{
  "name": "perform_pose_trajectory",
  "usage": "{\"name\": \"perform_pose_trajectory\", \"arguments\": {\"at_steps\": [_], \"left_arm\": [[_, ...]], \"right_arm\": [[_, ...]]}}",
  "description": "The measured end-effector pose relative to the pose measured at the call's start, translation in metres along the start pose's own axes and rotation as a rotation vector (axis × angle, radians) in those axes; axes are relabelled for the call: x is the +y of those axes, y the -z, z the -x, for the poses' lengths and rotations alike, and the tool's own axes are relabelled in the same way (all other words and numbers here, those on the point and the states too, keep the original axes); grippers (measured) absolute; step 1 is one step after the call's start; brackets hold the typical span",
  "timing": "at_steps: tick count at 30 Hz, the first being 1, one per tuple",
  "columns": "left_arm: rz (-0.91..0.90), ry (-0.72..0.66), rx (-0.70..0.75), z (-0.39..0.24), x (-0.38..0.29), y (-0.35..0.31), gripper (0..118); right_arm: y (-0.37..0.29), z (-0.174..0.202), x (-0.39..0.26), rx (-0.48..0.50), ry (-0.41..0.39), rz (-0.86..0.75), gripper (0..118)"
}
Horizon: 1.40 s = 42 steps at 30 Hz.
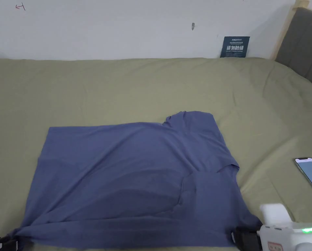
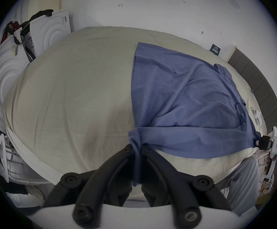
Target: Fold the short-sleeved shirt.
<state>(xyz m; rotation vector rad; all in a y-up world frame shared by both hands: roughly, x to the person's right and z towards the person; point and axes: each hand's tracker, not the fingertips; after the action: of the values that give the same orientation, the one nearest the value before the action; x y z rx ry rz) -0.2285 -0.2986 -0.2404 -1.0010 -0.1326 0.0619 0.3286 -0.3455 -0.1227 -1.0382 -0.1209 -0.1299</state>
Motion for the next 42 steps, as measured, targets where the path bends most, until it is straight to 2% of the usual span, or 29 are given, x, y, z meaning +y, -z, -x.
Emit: {"name": "perform_pose_trajectory", "arguments": {"at_steps": [1, 2, 3, 4, 6, 12, 19, 27, 34, 35, 36, 37, 38, 39, 40, 42], "left_arm": [[0.002, -0.001, 0.001, 0.000, 0.000, 0.001, 7], [0.007, 0.000, 0.000, 0.002, 0.001, 0.002, 7], [0.011, 0.003, 0.002, 0.003, 0.001, 0.002, 7], [0.011, 0.004, 0.001, 0.004, 0.001, 0.001, 7], [0.013, 0.010, 0.001, 0.005, 0.003, -0.001, 7], [-0.024, 0.033, -0.003, 0.002, 0.022, -0.015, 7], [-0.092, 0.053, -0.031, -0.003, 0.090, -0.013, 7], [-0.037, 0.068, -0.058, -0.013, 0.172, 0.053, 7], [0.023, 0.082, -0.042, -0.023, 0.192, 0.110, 7], [0.019, 0.086, -0.043, -0.023, 0.191, 0.115, 7], [0.012, 0.083, -0.042, -0.023, 0.189, 0.118, 8], [-0.009, 0.068, -0.033, -0.023, 0.187, 0.118, 15], [-0.040, 0.047, -0.019, -0.021, 0.183, 0.116, 59], [-0.044, 0.041, -0.033, -0.019, 0.178, 0.113, 99], [-0.046, 0.033, -0.020, -0.019, 0.174, 0.109, 118], [-0.070, 0.036, -0.016, -0.013, 0.166, 0.091, 117]], "right_arm": [[0.004, -0.001, -0.003, -0.004, -0.002, 0.002, 45], [0.006, -0.002, -0.006, -0.002, -0.002, -0.009, 36], [-0.020, 0.011, -0.008, 0.013, -0.002, -0.023, 26], [-0.025, 0.013, -0.008, 0.046, 0.023, -0.060, 13], [-0.035, 0.011, -0.003, 0.051, 0.041, -0.065, 10], [-0.065, 0.004, 0.026, 0.073, 0.027, -0.152, 10], [-0.056, 0.002, 0.110, 0.085, 0.012, -0.215, 10], [0.002, 0.002, 0.204, 0.067, 0.017, -0.148, 10], [0.065, -0.002, 0.232, 0.052, 0.052, -0.035, 10], [0.072, -0.005, 0.233, 0.051, 0.070, -0.022, 12], [0.072, -0.005, 0.230, 0.049, 0.080, -0.028, 26], [0.071, -0.006, 0.225, 0.042, 0.090, -0.042, 56], [0.071, -0.009, 0.221, 0.039, 0.097, -0.052, 108], [0.068, -0.010, 0.216, 0.060, 0.110, -0.054, 117], [0.063, -0.009, 0.210, 0.058, 0.114, -0.096, 112], [0.055, -0.008, 0.198, 0.056, 0.128, -0.107, 110]]}}
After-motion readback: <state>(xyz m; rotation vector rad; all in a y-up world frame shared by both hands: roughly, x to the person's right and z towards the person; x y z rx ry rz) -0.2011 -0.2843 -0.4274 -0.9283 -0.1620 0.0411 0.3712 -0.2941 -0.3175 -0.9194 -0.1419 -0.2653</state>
